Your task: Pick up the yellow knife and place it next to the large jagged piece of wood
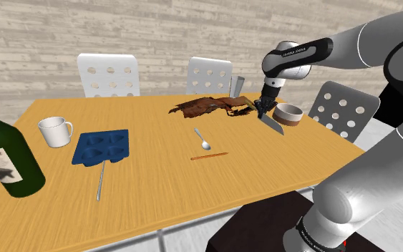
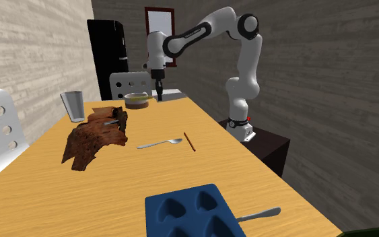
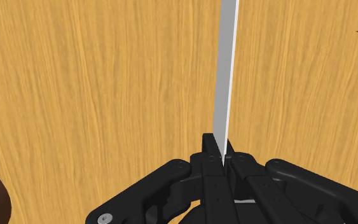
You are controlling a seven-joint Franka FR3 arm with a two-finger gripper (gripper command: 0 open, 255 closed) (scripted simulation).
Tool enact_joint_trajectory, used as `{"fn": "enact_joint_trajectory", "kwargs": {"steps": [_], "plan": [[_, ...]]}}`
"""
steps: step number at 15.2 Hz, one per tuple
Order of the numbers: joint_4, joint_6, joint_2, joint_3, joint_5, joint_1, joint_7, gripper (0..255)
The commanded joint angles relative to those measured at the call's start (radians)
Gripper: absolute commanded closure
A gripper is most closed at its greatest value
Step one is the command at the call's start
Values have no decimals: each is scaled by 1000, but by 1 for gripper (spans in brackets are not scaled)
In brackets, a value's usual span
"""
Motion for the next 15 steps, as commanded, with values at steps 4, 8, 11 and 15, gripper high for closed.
{"fn": "enact_joint_trajectory", "kwargs": {"steps": [4, 8, 11, 15], "plan": [[-45, 69, 24, -3, 5, 0, -7, 255], [-77, 124, 48, -4, 11, 0, -13, 255], [-98, 165, 68, -6, 16, 1, -18, 255], [-123, 220, 99, -7, 25, 1, -26, 255]]}}
